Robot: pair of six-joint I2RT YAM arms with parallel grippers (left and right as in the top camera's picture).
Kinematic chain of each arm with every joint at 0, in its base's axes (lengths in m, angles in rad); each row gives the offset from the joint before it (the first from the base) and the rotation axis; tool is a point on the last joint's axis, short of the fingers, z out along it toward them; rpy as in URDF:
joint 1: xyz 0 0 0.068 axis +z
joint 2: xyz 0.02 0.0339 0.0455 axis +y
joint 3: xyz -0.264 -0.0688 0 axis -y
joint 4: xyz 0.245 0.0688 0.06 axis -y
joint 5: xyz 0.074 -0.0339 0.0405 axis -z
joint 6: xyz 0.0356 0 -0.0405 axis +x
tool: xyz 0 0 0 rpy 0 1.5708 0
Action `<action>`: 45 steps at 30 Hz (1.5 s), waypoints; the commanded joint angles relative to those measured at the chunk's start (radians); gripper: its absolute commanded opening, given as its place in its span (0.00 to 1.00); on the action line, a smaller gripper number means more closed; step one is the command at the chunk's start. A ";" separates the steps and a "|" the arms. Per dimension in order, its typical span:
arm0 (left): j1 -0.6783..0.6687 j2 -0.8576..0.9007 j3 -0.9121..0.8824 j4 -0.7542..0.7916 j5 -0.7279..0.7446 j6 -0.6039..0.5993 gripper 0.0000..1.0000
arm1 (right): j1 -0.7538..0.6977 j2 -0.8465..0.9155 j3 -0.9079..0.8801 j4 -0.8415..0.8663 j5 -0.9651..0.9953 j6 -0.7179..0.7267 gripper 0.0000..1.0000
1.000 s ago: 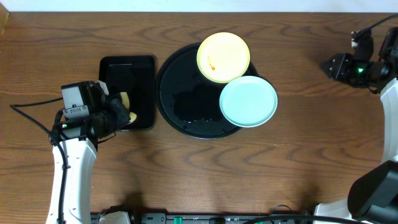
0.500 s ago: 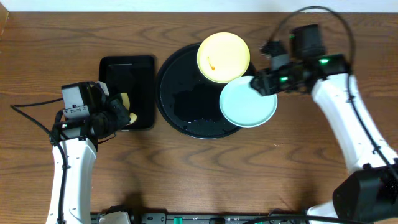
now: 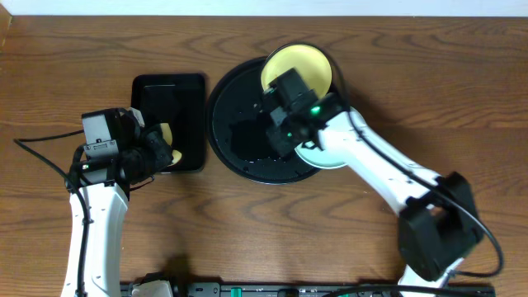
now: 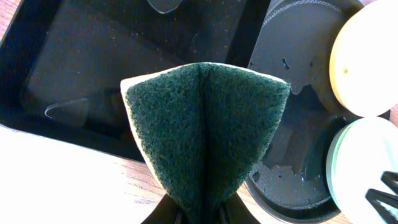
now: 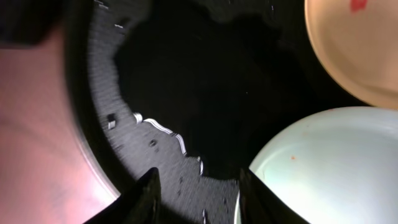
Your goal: Clean dirty plates on tray and stack at the side
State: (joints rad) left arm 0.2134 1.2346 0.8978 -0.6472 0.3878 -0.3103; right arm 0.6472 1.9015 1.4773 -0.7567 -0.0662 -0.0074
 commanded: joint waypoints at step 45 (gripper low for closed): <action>0.003 0.000 0.007 0.001 0.009 0.013 0.13 | 0.050 0.143 -0.006 -0.085 0.298 0.266 0.09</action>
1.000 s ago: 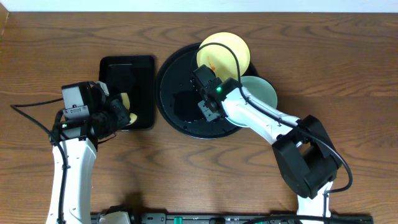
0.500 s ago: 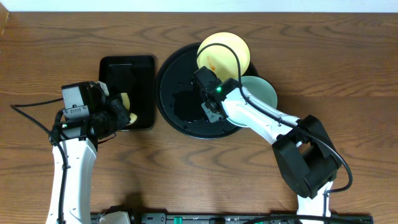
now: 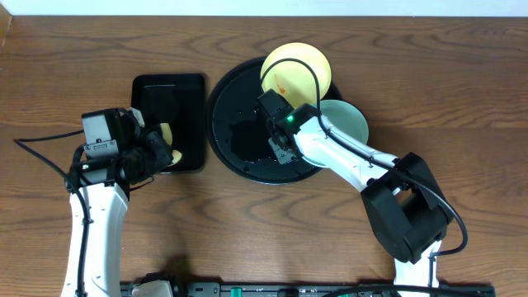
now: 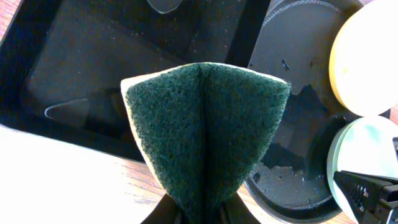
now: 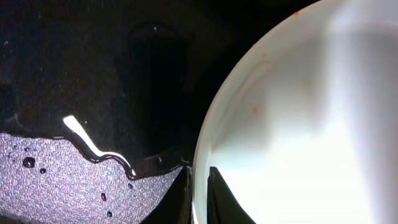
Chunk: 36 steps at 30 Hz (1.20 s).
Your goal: Clean dirty plates on tray and stack at the side
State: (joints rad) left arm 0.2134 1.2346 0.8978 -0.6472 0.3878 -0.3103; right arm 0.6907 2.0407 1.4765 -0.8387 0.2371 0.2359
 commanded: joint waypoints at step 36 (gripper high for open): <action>0.003 0.000 0.007 0.001 0.009 0.013 0.13 | 0.008 0.001 -0.022 0.029 -0.001 0.021 0.01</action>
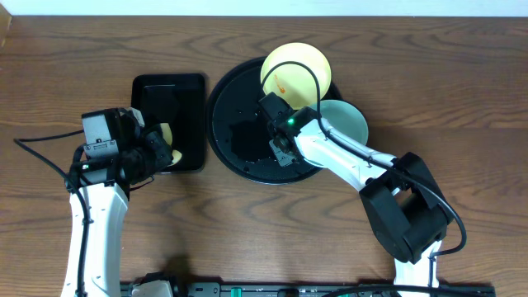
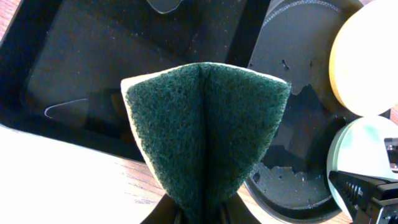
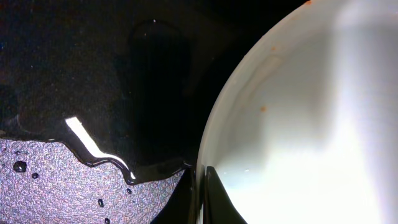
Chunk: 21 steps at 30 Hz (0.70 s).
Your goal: Clean dirty plates on tray and stack at the side
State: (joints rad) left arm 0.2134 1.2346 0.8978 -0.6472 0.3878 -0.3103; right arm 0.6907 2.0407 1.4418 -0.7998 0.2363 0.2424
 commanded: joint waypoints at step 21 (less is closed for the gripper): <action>0.003 0.000 0.007 0.000 0.009 0.013 0.14 | 0.010 -0.023 0.094 -0.062 0.018 -0.032 0.01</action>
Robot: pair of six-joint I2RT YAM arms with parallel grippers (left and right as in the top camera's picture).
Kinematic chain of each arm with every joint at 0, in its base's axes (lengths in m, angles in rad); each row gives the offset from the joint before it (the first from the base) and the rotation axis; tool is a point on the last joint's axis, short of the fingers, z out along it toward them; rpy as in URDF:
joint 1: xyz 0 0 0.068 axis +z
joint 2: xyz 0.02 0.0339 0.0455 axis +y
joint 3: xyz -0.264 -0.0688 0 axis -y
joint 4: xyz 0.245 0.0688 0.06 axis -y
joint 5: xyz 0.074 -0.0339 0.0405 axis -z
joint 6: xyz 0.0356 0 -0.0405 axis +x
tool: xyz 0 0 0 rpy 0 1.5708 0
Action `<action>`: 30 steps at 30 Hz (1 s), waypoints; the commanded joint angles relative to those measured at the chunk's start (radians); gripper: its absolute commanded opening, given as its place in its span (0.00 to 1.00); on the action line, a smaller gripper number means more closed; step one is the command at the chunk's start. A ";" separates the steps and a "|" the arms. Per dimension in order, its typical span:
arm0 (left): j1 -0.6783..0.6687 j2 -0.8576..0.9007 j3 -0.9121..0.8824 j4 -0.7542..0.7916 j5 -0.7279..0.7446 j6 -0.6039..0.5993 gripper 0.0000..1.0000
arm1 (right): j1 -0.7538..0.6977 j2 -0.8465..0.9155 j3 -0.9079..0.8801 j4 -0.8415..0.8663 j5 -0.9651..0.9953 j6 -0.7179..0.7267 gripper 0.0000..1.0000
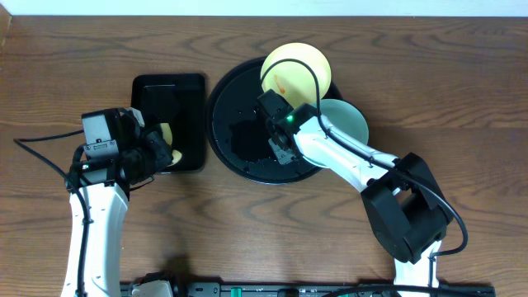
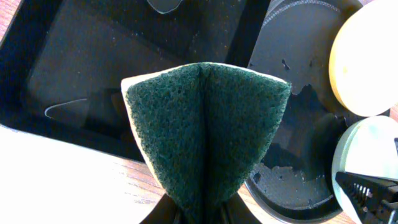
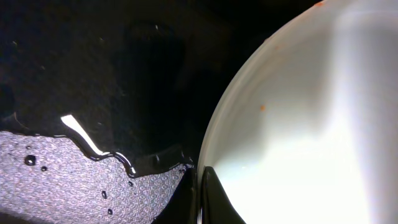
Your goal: Clean dirty plates on tray and stack at the side
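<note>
A round black tray (image 1: 239, 91) holds pooled water, a yellow plate (image 1: 297, 68) with an orange smear, and a pale green plate (image 1: 345, 124) that overhangs its right edge. My right gripper (image 1: 282, 153) is shut on the green plate's left rim. In the right wrist view its fingers (image 3: 198, 173) pinch that rim, and the plate (image 3: 298, 124) shows small orange specks. My left gripper (image 1: 162, 147) is shut on a folded sponge (image 2: 205, 130), dark green side facing the camera, and holds it above the near right corner of the black basin.
A rectangular black basin (image 1: 169, 91) with water sits left of the round tray. Brown wooden table (image 1: 445, 74) lies all round it. A black cable (image 1: 41, 157) runs left of the left arm.
My right gripper keeps its pinch on the green plate's rim and the view has shifted only slightly. The left arm and sponge have not moved.
At first my right gripper was open over the wet tray beside the green plate. Then its fingers stood close on either side of that plate's rim, and afterwards were shut on it, as now. My left gripper has held the sponge over the basin throughout.
</note>
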State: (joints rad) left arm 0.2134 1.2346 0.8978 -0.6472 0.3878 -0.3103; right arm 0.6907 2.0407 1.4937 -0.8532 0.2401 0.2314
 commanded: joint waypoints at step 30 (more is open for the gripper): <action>0.003 0.000 0.007 -0.003 0.009 0.014 0.14 | 0.061 -0.031 0.187 -0.195 0.048 -0.203 0.01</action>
State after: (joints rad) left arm 0.2134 1.2346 0.8978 -0.6476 0.3878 -0.3103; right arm 0.7391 2.0369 1.6554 -1.0313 0.2623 0.0776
